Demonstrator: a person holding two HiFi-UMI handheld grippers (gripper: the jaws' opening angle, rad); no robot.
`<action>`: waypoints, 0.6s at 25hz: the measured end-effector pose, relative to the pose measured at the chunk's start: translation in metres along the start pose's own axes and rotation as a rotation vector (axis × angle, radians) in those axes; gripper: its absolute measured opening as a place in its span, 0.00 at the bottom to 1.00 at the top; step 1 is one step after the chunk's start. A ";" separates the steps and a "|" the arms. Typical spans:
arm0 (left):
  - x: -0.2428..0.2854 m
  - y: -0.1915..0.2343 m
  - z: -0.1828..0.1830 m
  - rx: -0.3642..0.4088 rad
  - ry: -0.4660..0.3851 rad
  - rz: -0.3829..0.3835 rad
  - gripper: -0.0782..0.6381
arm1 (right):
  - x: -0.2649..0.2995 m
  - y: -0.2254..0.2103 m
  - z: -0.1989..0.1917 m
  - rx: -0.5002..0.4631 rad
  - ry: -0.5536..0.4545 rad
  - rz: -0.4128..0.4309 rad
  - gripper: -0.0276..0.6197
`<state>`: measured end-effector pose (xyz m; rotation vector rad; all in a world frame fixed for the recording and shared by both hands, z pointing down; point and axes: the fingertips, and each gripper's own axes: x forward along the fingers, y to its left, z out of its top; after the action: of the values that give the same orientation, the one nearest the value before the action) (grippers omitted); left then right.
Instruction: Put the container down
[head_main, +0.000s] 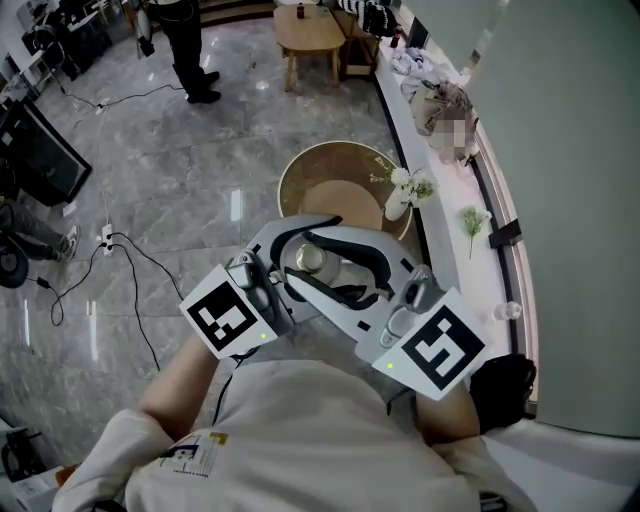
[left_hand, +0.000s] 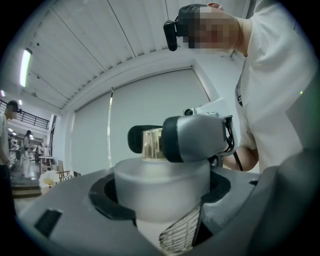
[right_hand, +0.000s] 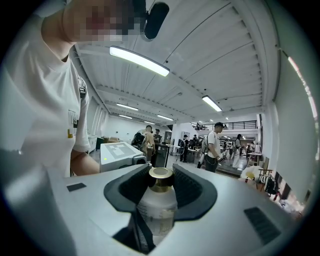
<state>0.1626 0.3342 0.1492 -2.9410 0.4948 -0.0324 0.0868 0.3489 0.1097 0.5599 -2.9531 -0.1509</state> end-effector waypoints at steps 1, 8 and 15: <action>0.000 0.009 -0.003 -0.001 0.004 0.000 0.60 | 0.006 -0.007 -0.001 0.004 0.001 0.002 0.26; -0.011 0.085 -0.018 -0.002 0.021 -0.009 0.60 | 0.065 -0.060 -0.003 0.024 -0.006 -0.008 0.27; -0.002 0.165 -0.033 0.007 0.033 -0.026 0.60 | 0.111 -0.129 -0.008 0.033 0.003 -0.020 0.26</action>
<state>0.1059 0.1755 0.1558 -2.9448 0.4600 -0.0851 0.0312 0.1878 0.1143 0.5932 -2.9529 -0.1042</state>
